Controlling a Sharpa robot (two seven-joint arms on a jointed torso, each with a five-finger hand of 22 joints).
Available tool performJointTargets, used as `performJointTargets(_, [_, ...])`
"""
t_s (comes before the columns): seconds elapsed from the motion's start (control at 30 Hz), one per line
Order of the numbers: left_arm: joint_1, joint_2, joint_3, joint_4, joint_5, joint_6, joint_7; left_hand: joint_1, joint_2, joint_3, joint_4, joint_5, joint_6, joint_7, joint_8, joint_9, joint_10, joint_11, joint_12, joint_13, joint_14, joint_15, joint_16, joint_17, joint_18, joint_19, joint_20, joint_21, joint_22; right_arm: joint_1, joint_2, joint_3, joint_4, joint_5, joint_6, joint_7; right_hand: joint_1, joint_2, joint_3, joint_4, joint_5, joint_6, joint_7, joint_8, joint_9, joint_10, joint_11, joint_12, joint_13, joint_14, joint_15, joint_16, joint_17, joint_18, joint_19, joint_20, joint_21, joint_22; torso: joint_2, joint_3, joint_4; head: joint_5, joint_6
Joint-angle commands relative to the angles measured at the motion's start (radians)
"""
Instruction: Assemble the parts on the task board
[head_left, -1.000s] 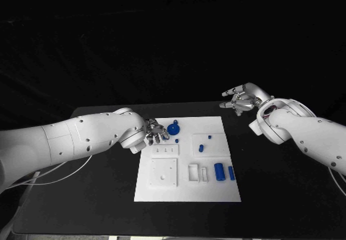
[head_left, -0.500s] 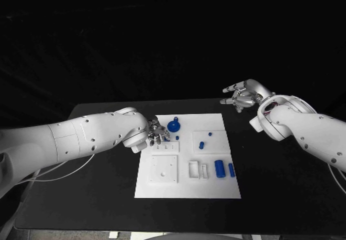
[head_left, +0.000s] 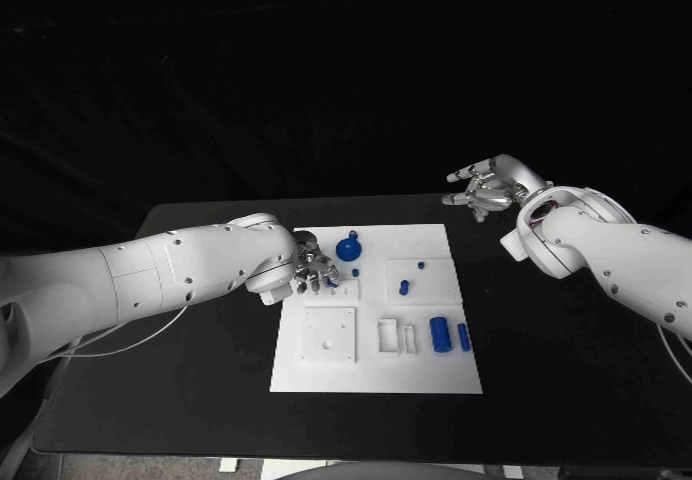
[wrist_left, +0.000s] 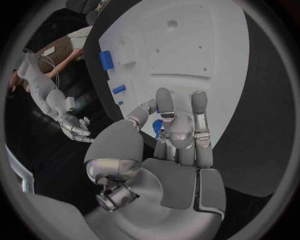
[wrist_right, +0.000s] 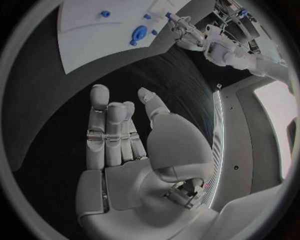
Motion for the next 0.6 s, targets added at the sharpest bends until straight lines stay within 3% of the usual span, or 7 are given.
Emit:
performJointTargets(0.03, [-0.002, 0.003, 0.000, -0.001, -0.033, 0.029, -0.004, 0.016, 0.030, -0.003, 0.009, -0.018, 0.243, -0.148, 0.003, 0.328, 0.038, -0.021, 0.005, 0.001, 0.004, -0.001, 0.006, 0.000, -0.018, 0.008, 0.001, -0.008, 0.006, 0.000, 0.001, 0.001, 0.000, 0.003, 0.014, 0.009, -0.008, -0.002, -0.003, -0.006, 0.002, 0.007, 0.000, -0.004, -0.001, -0.006, 0.001, -0.002, -0.001, -0.007, -0.002, -0.001, -0.001, 0.013, 0.023, 0.004, -0.004, 0.020, 0.000, 0.0000, -0.0003, 0.000, -0.002])
performJointTargets(0.17, [-0.004, 0.004, 0.000, -0.006, -0.044, 0.026, -0.003, 0.017, 0.036, -0.009, 0.017, -0.043, 0.243, -0.149, 0.004, 0.328, 0.038, -0.020, 0.005, 0.001, 0.003, 0.000, 0.006, -0.001, -0.019, 0.011, 0.001, -0.019, 0.013, 0.000, 0.001, 0.001, 0.000, 0.003, 0.015, 0.009, -0.010, -0.002, -0.001, -0.008, 0.006, 0.007, 0.000, -0.004, -0.001, -0.006, 0.001, -0.002, -0.002, -0.008, -0.002, -0.001, -0.002, 0.013, 0.023, 0.004, -0.006, 0.020, 0.000, -0.0004, -0.0007, 0.001, -0.001])
performJointTargets(0.23, [-0.005, 0.004, 0.000, -0.008, -0.047, 0.025, -0.002, 0.018, 0.041, -0.014, 0.023, -0.072, 0.244, -0.149, 0.004, 0.328, 0.038, -0.021, 0.007, 0.002, 0.004, 0.000, 0.006, 0.000, -0.019, 0.013, 0.002, -0.022, 0.016, 0.000, 0.002, 0.001, 0.000, 0.003, 0.016, 0.009, -0.010, -0.002, -0.001, -0.008, 0.006, 0.007, 0.000, -0.004, -0.001, -0.006, 0.001, -0.002, -0.002, -0.008, -0.002, -0.001, -0.002, 0.013, 0.023, 0.004, -0.007, 0.020, 0.000, -0.0003, -0.0011, 0.001, -0.001])
performJointTargets(0.3, [-0.007, 0.005, 0.000, -0.011, -0.050, 0.024, -0.002, 0.018, 0.041, -0.014, 0.023, -0.072, 0.244, -0.149, 0.004, 0.328, 0.038, -0.021, 0.007, 0.002, 0.004, 0.000, 0.006, 0.000, -0.019, 0.013, 0.002, -0.022, 0.016, 0.000, 0.002, 0.001, -0.001, 0.003, 0.016, 0.009, -0.010, -0.002, -0.001, -0.008, 0.006, 0.007, 0.000, -0.004, -0.001, -0.006, 0.001, -0.002, -0.002, -0.008, -0.002, -0.001, -0.002, 0.013, 0.023, 0.004, -0.007, 0.020, 0.001, 0.0000, -0.0013, 0.001, -0.002])
performJointTargets(0.33, [-0.008, 0.005, 0.001, -0.012, -0.051, 0.022, -0.001, 0.026, 0.039, -0.018, 0.030, -0.074, 0.245, -0.149, 0.003, 0.328, 0.039, -0.021, 0.007, 0.005, 0.005, 0.000, 0.009, 0.000, -0.020, 0.034, 0.002, -0.075, 0.062, 0.000, 0.002, 0.001, -0.001, 0.003, 0.016, 0.009, -0.010, -0.002, 0.000, -0.009, 0.008, 0.006, 0.000, -0.004, -0.001, -0.007, 0.001, -0.002, -0.002, -0.008, -0.002, -0.001, -0.002, 0.012, 0.023, 0.004, -0.006, 0.020, 0.001, 0.0000, -0.0012, 0.001, -0.002])
performJointTargets(0.6, [-0.017, 0.012, 0.001, -0.022, -0.061, 0.013, 0.002, 0.027, 0.041, -0.022, 0.031, -0.077, 0.245, -0.149, 0.005, 0.330, 0.038, -0.021, 0.009, 0.005, 0.004, 0.000, 0.010, 0.002, -0.021, 0.037, 0.002, -0.083, 0.074, 0.000, 0.004, 0.001, -0.001, 0.003, 0.018, 0.009, -0.011, -0.002, 0.002, -0.011, 0.010, 0.007, 0.000, -0.004, -0.001, -0.007, 0.001, -0.002, -0.002, -0.007, -0.002, 0.000, -0.002, 0.012, 0.024, 0.004, -0.006, 0.021, 0.001, 0.0000, -0.0014, -0.001, -0.003])
